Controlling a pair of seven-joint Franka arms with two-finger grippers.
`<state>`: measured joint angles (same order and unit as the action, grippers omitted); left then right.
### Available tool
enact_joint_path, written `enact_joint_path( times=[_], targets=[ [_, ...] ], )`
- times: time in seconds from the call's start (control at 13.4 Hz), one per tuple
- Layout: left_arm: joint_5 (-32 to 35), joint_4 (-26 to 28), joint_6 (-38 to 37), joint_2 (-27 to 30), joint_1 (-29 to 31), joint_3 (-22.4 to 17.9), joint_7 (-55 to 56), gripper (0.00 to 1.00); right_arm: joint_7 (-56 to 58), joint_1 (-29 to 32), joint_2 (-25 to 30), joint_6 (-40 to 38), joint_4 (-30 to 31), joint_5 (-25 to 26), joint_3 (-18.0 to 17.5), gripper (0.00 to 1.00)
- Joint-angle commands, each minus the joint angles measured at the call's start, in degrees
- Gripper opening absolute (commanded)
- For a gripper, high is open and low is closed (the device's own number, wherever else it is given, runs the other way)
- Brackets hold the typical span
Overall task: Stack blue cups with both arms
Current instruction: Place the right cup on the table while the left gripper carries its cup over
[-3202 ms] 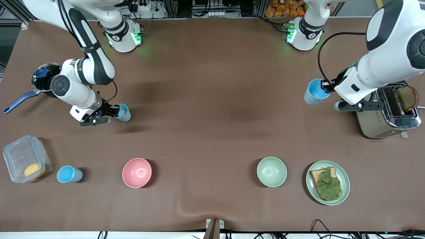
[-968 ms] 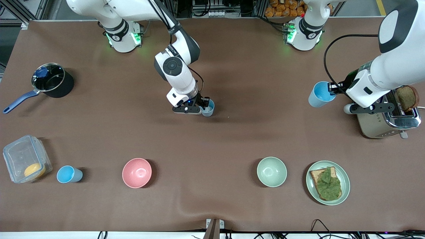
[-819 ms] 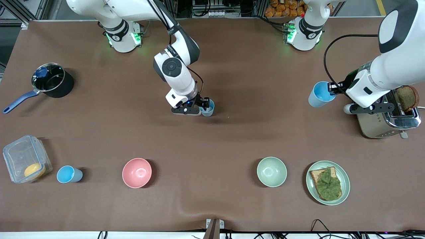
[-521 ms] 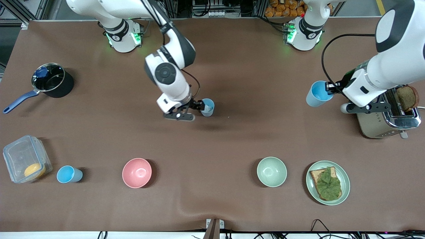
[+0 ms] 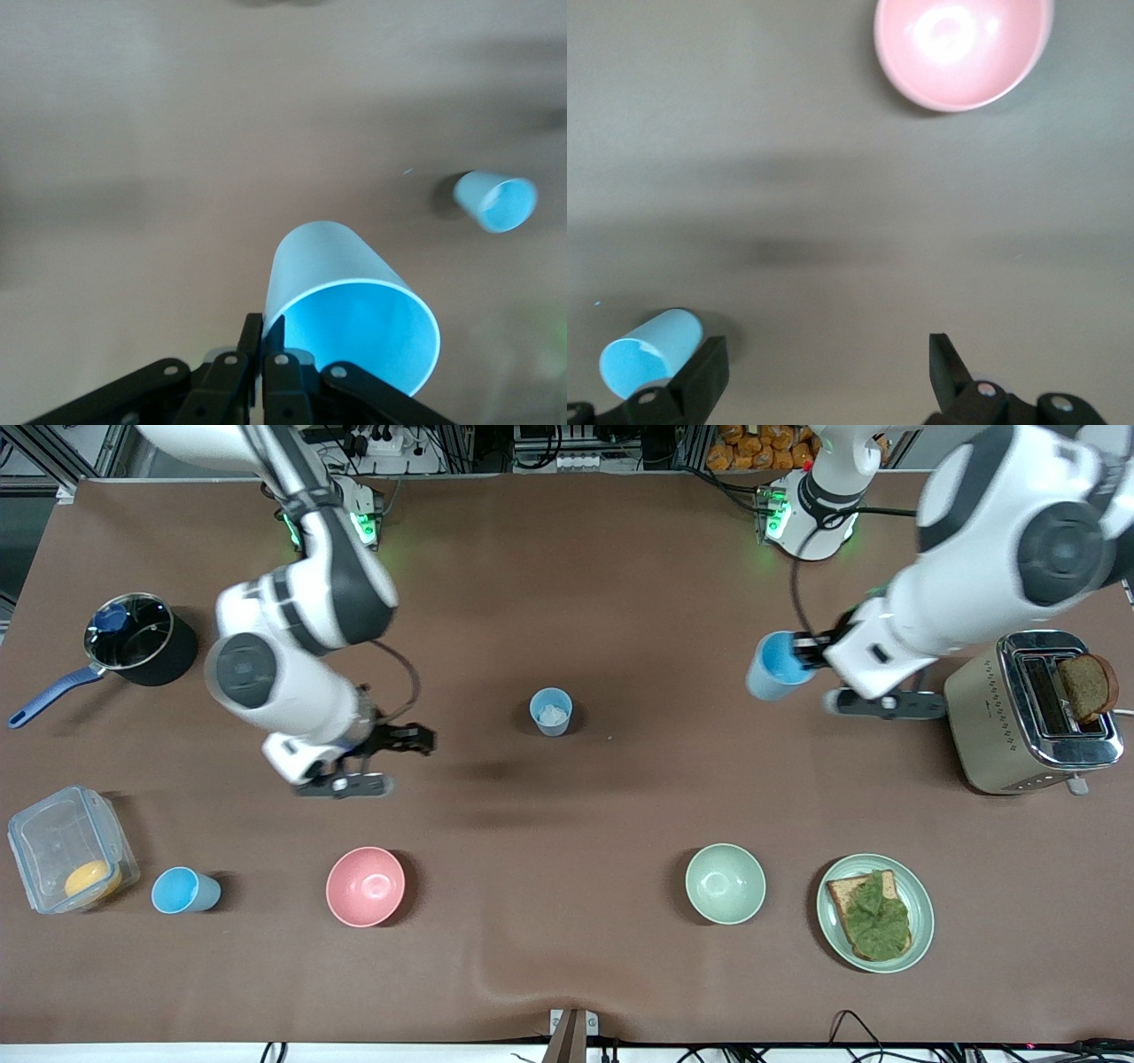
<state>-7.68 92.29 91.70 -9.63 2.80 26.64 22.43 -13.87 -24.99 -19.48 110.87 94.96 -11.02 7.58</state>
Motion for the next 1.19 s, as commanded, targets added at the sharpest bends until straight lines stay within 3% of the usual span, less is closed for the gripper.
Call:
enact_joint_path(
  times=[0.0, 0.52, 0.82, 1.12],
  targets=[
    [-1.38, -0.10, 7.06, -3.36, -7.08, 0.61, 9.35, 0.00, 2.09, 5.63, 2.25, -2.06, -1.51, 0.74, -1.07, 1.00],
    [3.61, -2.37, 25.62, -16.27, -22.38, 0.17, 30.71, 0.00, 11.40, 16.80, 2.78, -22.70, -13.65, 0.39, -0.99, 1.00],
    [8.29, -5.19, 26.25, -22.35, -26.43, 0.08, 35.83, 0.00, 17.28, 20.67, 13.82, -22.99, -6.83, 4.59, -1.95, 1.00],
    [8.47, -5.19, 26.25, -24.73, -27.50, 0.08, 35.84, 0.00, 19.13, 29.10, 18.06, -23.15, -3.29, 5.49, -8.18, 1.00]
  ],
)
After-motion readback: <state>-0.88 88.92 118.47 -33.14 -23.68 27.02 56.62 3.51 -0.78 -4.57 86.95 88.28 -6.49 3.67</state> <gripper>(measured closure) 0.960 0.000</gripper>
